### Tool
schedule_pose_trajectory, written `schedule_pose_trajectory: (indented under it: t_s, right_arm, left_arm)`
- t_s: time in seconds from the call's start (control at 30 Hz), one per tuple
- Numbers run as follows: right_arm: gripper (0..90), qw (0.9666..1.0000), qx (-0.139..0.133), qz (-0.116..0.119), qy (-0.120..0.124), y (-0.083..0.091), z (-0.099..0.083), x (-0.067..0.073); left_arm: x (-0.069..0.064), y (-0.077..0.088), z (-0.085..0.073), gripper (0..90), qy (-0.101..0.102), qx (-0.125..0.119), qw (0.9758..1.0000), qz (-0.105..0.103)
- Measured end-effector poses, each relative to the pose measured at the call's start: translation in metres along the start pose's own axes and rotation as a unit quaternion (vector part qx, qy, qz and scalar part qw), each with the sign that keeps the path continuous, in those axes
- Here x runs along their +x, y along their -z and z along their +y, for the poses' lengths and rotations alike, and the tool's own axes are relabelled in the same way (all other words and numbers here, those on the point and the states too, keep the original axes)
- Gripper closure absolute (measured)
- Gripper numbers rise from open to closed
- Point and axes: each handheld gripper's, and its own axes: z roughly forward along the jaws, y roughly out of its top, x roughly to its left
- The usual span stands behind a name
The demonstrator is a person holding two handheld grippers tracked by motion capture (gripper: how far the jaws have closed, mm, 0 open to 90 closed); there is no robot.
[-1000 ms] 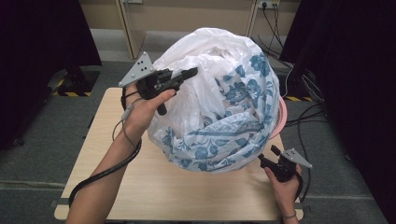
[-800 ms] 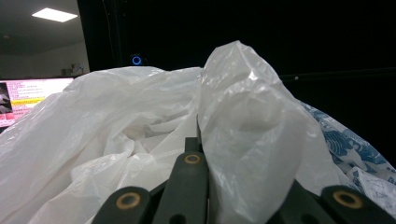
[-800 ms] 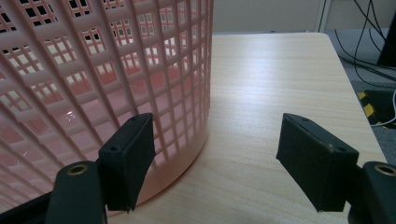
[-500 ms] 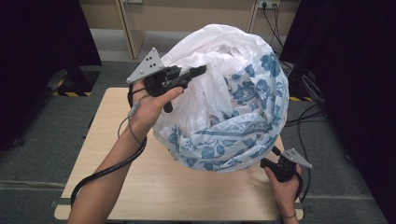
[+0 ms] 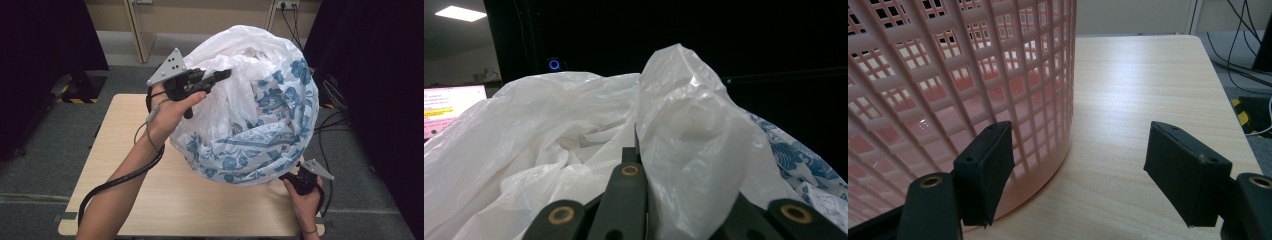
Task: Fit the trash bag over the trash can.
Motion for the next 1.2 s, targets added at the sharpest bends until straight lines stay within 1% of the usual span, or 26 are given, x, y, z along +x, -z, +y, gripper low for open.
schedule_pose_trajectory:
  t_s: [0.2, 0.37, 0.4, 0.47, 0.5, 0.63, 0.93, 1.0, 1.07, 1.2]
  right_arm:
    - [27.7, 1.0, 0.0, 0.0, 0.001, 0.0, 0.0, 0.0]
    - [27.7, 1.0, 0.0, 0.0, 0.0, 0.0, 0.0, 0.0]
    - [27.8, 1.0, 0.0, 0.0, 0.001, 0.0, 0.0, 0.0]
    - [27.8, 1.0, 0.0, 0.0, 0.002, 0.0, 0.0, 0.0]
    - [27.8, 1.0, 0.0, 0.0, 0.001, 0.0, 0.0, 0.0]
    - [27.7, 1.0, -0.001, 0.0, 0.002, 0.0, 0.0, 0.0]
    - [27.7, 1.0, -0.001, 0.001, 0.001, 0.0, 0.0, 0.0]
    - [27.7, 1.0, -0.001, 0.0, 0.001, 0.0, 0.0, 0.0]
    - [27.7, 1.0, -0.001, 0.0, 0.001, 0.0, 0.0, 0.0]
    - [27.8, 1.0, -0.001, 0.001, 0.0, 0.0, 0.0, 0.0]
  left_arm:
    - [-0.002, -0.01, 0.004, 89.5, -0.004, 0.003, 1.0, -0.007]
    - [-0.003, -0.019, 0.003, 89.5, -0.001, 0.009, 0.9999, -0.011]
    - [-0.003, -0.023, 0.003, 89.5, 0.0, 0.012, 0.9999, -0.012]
    - [-0.003, -0.025, 0.003, 89.5, 0.0, 0.014, 0.9998, -0.013]
    - [-0.003, -0.029, 0.003, 89.5, 0.001, 0.017, 0.9998, -0.014]
    - [-0.002, -0.033, 0.002, 89.5, 0.001, 0.022, 0.9996, -0.015]
    - [0.0, -0.046, -0.003, 89.5, 0.005, 0.046, 0.9988, -0.019]
    - [0.001, -0.051, -0.007, 89.5, 0.006, 0.057, 0.9982, -0.019]
    - [0.002, -0.052, -0.008, 89.5, 0.007, 0.06, 0.998, -0.019]
    - [0.003, -0.058, -0.012, 89.4, 0.009, 0.075, 0.9969, -0.021]
